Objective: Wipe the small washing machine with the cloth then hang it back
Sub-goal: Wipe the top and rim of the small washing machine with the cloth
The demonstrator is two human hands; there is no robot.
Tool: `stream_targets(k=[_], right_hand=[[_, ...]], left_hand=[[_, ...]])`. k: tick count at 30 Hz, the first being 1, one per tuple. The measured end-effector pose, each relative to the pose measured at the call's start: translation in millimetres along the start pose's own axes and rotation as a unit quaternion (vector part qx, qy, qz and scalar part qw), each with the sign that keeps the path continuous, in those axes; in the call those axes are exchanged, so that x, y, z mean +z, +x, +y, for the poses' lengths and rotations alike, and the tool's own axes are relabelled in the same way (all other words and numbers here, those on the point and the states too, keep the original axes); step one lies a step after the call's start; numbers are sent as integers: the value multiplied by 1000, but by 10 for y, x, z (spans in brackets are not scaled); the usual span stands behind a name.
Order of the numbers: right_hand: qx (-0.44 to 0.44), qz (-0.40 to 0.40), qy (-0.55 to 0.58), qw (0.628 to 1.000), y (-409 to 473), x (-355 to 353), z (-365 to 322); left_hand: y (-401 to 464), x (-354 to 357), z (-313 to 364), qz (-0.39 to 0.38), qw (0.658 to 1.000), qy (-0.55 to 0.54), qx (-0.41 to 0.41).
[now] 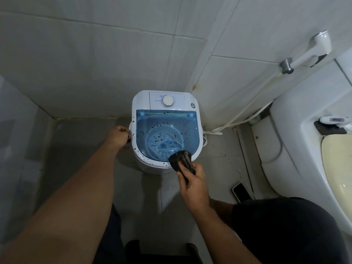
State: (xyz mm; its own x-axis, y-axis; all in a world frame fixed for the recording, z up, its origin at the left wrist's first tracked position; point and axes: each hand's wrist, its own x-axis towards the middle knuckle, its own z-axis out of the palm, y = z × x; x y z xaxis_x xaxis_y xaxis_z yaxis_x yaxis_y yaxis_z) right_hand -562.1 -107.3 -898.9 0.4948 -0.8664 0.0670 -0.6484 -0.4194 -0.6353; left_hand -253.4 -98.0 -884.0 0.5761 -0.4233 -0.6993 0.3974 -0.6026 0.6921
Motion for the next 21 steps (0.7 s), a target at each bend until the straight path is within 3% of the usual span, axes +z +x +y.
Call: stream_targets(k=[2,5,7,13,21], right_hand=[[-14,10,15,1000,74,-167,108],[94,105,27,990,255,-319,286],[121,94,-13,988,308,-282,327],[-32,34,-77,996,116,58,19],[-160,-73,-86,981,241,182,-331]], left_hand=[[2,-7,-1,1,1000,1,1],[9,-16,1,4,1000,3,1],[10,-17,5,0,1000,4,0],[26,-43,-5,3,1000,7,-7],[40,-66,-26,-2,1000,24,-2]])
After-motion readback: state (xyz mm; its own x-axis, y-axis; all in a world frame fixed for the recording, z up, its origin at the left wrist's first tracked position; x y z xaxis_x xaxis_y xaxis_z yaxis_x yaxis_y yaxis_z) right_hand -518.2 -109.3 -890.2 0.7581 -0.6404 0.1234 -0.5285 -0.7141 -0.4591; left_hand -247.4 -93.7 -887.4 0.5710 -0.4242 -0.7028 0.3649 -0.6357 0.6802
